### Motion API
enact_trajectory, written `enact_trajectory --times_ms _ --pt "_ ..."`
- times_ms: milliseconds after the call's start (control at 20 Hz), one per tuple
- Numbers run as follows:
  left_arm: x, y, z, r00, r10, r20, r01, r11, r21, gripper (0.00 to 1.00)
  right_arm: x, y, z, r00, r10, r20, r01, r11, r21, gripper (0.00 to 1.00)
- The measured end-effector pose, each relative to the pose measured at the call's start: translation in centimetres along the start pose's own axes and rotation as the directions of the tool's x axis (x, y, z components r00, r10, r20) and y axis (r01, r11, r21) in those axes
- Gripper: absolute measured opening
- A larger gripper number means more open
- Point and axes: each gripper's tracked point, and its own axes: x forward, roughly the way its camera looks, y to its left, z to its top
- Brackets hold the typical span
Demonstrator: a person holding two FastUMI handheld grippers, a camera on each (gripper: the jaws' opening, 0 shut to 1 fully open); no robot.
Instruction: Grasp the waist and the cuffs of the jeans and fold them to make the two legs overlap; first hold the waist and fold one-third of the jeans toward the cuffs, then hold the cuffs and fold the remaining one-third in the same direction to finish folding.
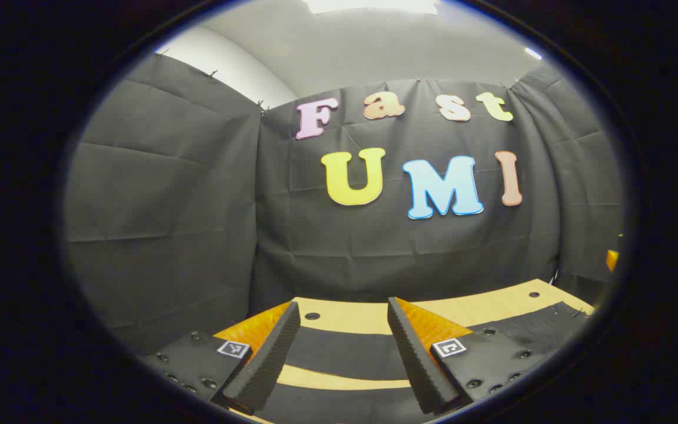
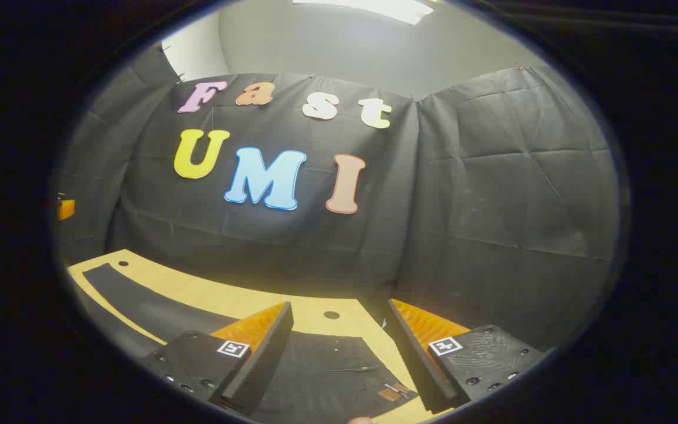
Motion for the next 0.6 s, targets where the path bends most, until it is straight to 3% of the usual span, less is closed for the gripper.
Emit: enact_trajectory --times_ms 600 --pt "0.1 1.4 -0.7 1.0 0.021 -0.012 -0.022 1.0 -0.01 0.96 0.0 -0.2 -0.9 0.998 -0.037 -0.05 0.037 0.999 -0.011 0.94"
